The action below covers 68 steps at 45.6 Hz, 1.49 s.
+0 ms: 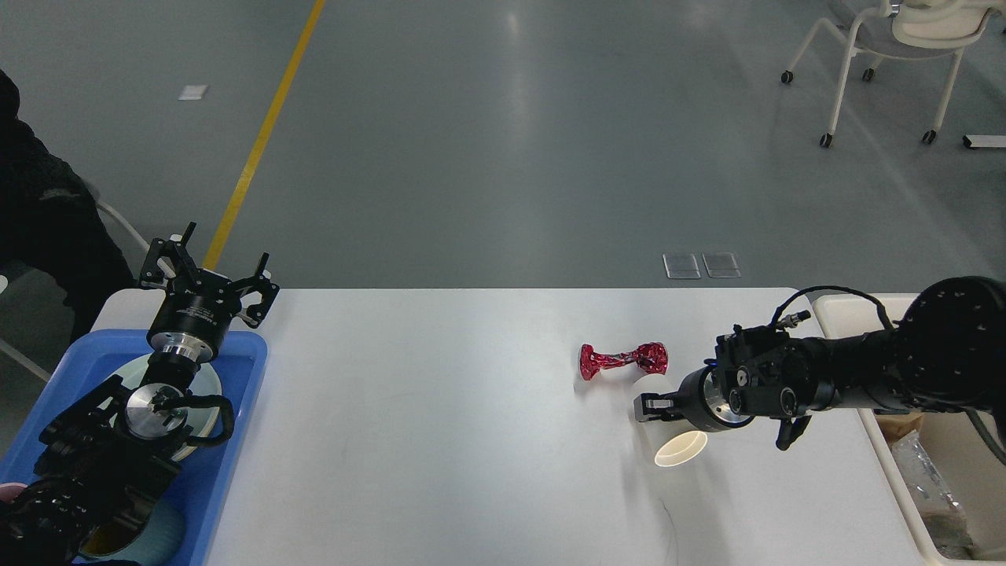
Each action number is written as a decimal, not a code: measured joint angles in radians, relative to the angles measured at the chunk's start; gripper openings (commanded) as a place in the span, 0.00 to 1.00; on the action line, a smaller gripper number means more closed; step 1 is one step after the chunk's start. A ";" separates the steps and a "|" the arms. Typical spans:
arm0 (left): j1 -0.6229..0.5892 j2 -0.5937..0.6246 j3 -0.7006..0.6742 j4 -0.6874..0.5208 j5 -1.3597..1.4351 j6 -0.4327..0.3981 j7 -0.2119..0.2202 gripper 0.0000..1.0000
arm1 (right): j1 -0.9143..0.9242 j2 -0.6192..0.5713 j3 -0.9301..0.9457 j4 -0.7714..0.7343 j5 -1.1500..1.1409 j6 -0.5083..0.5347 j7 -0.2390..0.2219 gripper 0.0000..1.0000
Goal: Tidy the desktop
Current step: 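Carry the white cup into the white bin and release it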
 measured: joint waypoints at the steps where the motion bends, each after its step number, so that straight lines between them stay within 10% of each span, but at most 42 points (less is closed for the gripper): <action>1: 0.000 0.000 0.000 0.000 0.000 0.000 0.000 0.99 | 0.014 -0.009 -0.004 0.013 0.001 0.002 0.000 0.00; 11: 0.000 0.000 0.000 0.000 0.000 0.000 -0.001 0.99 | 0.422 -0.172 -0.138 0.270 0.009 0.109 0.009 0.00; 23: 0.000 0.000 0.000 0.000 0.001 0.000 0.000 0.99 | 1.180 -0.385 -0.223 0.350 -0.010 0.744 0.042 0.00; 29: 0.001 0.000 0.000 0.000 0.001 0.000 0.000 0.99 | 1.359 -0.454 -0.210 0.332 -0.072 0.825 0.052 0.00; 41: 0.001 0.000 0.000 0.000 -0.001 0.000 0.000 0.99 | 1.267 -0.524 -0.299 0.297 -0.167 0.819 0.050 0.00; 58: 0.000 0.000 0.000 0.000 0.000 0.000 -0.001 0.99 | 0.252 -0.632 -0.214 -0.213 -0.225 0.229 0.058 0.00; 61: 0.000 0.000 0.000 0.000 0.000 0.000 -0.001 0.99 | 0.039 -0.621 -0.119 -0.288 -0.222 0.146 0.060 0.28; 64: 0.000 0.000 0.000 0.000 0.001 0.000 -0.001 0.99 | -0.111 -0.607 -0.028 -0.350 -0.215 0.102 0.060 1.00; 68: 0.000 0.000 0.000 0.000 0.000 0.000 -0.001 0.99 | -0.273 -0.572 0.099 -0.444 -0.181 0.075 0.058 1.00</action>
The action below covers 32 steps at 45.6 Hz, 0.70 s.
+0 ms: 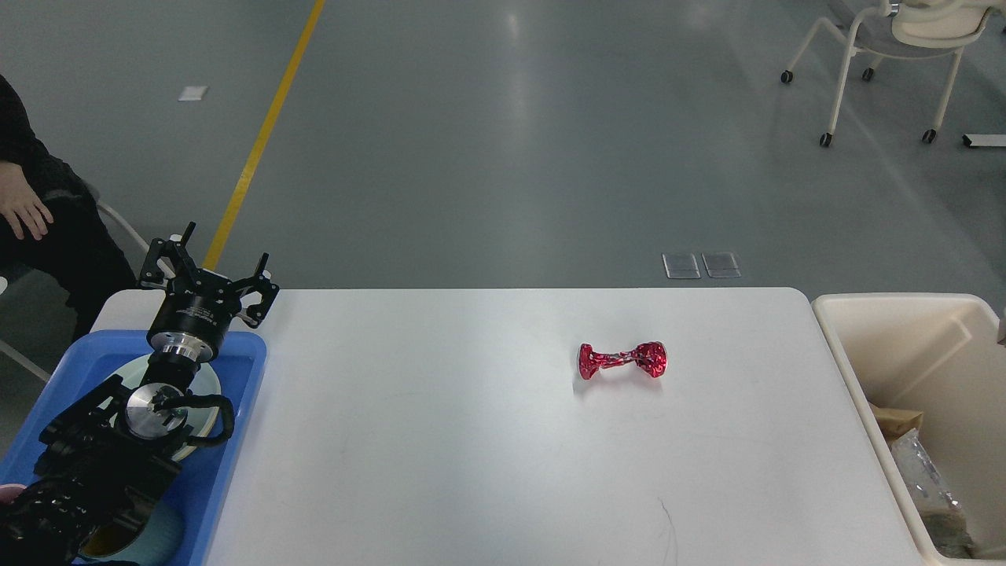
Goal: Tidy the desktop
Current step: 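Carry the white cup into the white bin and release it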
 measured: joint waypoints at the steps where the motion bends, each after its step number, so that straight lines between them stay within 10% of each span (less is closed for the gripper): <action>1: 0.000 0.000 0.000 0.000 0.000 0.000 0.000 0.99 | -0.030 0.009 0.028 -0.019 0.009 -0.002 0.000 1.00; 32: 0.000 0.000 0.000 0.000 0.000 0.000 0.001 0.99 | 0.047 -0.001 0.110 -0.058 0.024 0.037 0.000 1.00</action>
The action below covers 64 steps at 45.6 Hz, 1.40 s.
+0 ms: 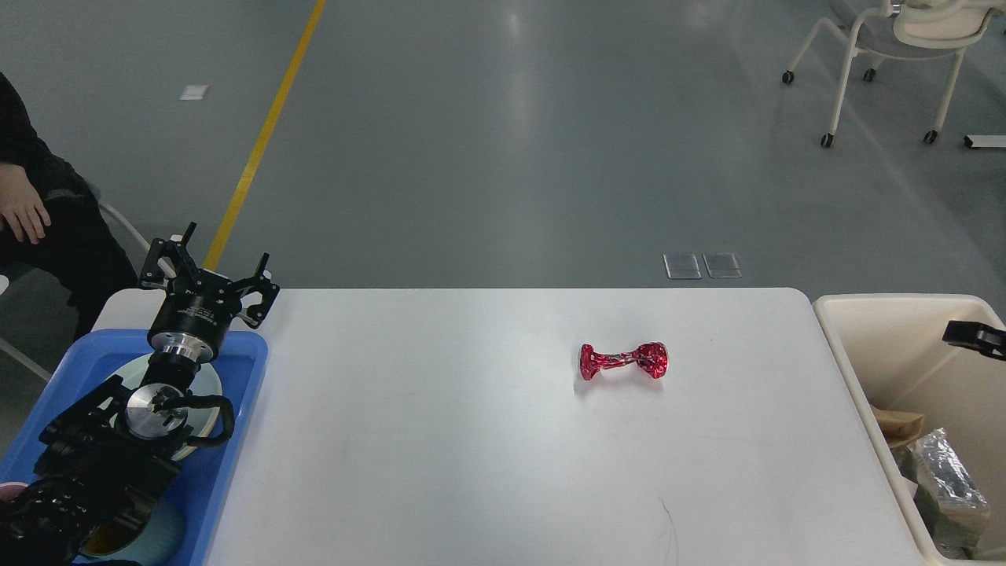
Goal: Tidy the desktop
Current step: 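Carry the white cup into the white bin and release it, then reach the right gripper to the red candy and grasp it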
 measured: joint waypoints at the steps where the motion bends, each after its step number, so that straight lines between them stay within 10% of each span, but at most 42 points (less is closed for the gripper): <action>1: 0.000 0.000 0.000 0.000 0.000 0.000 0.000 0.99 | 0.028 -0.006 -0.013 0.006 -0.005 0.012 0.000 1.00; 13: 0.000 0.000 0.000 0.000 0.000 0.000 0.000 0.99 | 0.866 0.038 -0.390 0.462 -0.052 0.482 0.000 1.00; 28: 0.001 0.000 0.000 0.000 -0.001 -0.001 0.000 0.99 | 1.681 0.205 -0.341 0.941 -0.044 0.713 0.009 1.00; 38: 0.001 0.000 0.000 0.000 0.000 -0.001 0.000 0.99 | 1.444 0.220 -0.303 0.959 0.088 0.668 0.007 1.00; 51: 0.000 -0.001 0.000 -0.001 0.000 0.000 0.000 0.99 | 0.695 0.506 -0.339 0.665 0.180 -0.013 -0.022 1.00; 64: 0.000 -0.001 0.000 -0.001 0.000 -0.001 0.000 0.99 | 0.251 0.606 -0.034 0.283 0.520 -0.063 -0.342 1.00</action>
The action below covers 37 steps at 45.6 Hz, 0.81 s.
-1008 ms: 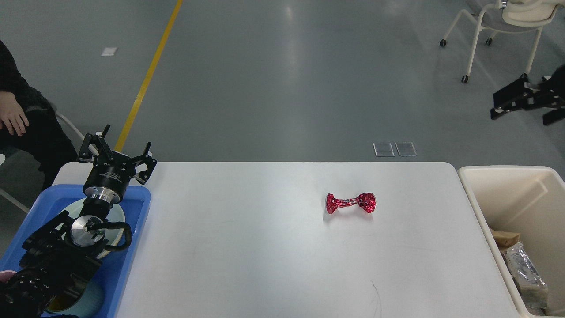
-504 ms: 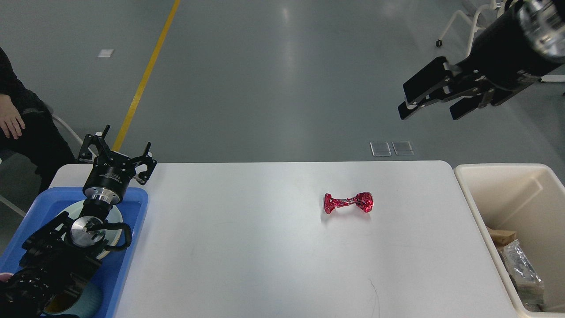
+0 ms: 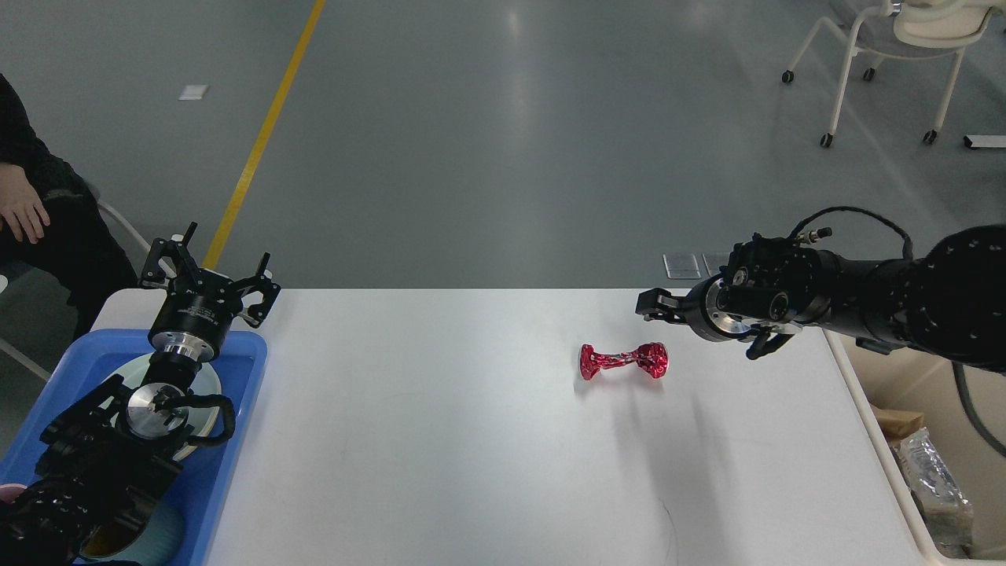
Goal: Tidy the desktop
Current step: 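Reach the right gripper to the red candy and grasp it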
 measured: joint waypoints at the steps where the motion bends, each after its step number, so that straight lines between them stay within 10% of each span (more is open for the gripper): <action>1: 0.000 0.000 0.000 0.000 0.000 0.000 0.000 0.99 | -0.024 0.000 0.043 -0.016 0.025 -0.003 -0.020 1.00; 9: 0.000 0.001 0.000 0.000 0.000 0.000 0.000 0.99 | -0.147 0.002 0.269 -0.077 0.125 -0.068 -0.083 1.00; 37: 0.001 0.001 0.000 0.000 -0.001 0.000 0.000 0.99 | -0.376 0.085 0.631 -0.247 0.148 -0.314 -0.084 1.00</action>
